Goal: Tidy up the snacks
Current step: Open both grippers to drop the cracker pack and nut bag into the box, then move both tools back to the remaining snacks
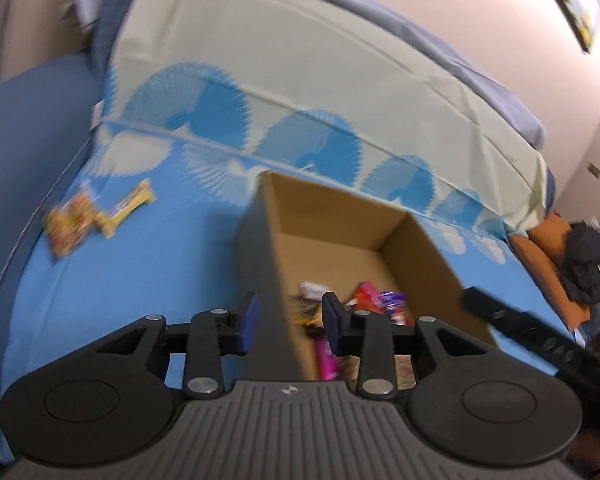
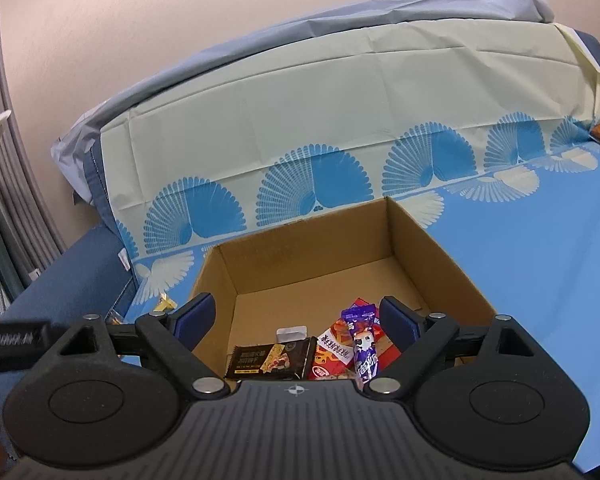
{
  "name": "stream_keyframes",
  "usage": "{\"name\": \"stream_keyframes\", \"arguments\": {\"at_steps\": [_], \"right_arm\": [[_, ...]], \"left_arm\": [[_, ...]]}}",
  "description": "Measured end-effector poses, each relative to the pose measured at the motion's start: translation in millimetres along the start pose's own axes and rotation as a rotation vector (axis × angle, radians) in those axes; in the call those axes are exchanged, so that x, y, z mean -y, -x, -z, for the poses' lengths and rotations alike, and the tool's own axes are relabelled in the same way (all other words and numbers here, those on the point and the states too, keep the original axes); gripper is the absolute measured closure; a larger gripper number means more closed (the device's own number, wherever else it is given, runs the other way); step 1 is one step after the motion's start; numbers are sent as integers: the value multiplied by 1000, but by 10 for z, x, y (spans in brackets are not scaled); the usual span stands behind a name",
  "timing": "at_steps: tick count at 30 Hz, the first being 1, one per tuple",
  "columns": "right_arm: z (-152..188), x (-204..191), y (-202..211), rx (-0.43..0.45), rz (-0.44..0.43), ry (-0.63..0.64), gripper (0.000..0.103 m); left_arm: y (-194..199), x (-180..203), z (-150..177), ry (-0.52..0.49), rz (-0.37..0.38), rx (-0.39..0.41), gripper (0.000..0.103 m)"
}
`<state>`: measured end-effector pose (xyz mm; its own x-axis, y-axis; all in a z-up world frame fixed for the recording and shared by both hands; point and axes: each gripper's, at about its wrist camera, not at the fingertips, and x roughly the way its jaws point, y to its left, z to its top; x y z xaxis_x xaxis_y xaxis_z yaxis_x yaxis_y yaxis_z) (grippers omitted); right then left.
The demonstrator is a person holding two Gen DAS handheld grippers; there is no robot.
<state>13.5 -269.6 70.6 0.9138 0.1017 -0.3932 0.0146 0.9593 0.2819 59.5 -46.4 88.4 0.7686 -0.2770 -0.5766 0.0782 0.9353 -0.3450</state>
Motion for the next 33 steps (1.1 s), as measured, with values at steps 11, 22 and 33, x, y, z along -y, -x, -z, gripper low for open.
{"name": "stream_keyframes", "arguments": {"at_steps": [11,22,33], "right_arm": [[39,-146,-35,-8,-10,63,25],[50,-230,-119,-39,-45,76,25],[16,-227,-272,-84,-106,22,25]], "left_arm": [[50,-859,104,113,-169,-18,65],[-394,-1281,-48,109,-356,-26,63],[-1279,-1606,-358,46,-581,-76,23]]}}
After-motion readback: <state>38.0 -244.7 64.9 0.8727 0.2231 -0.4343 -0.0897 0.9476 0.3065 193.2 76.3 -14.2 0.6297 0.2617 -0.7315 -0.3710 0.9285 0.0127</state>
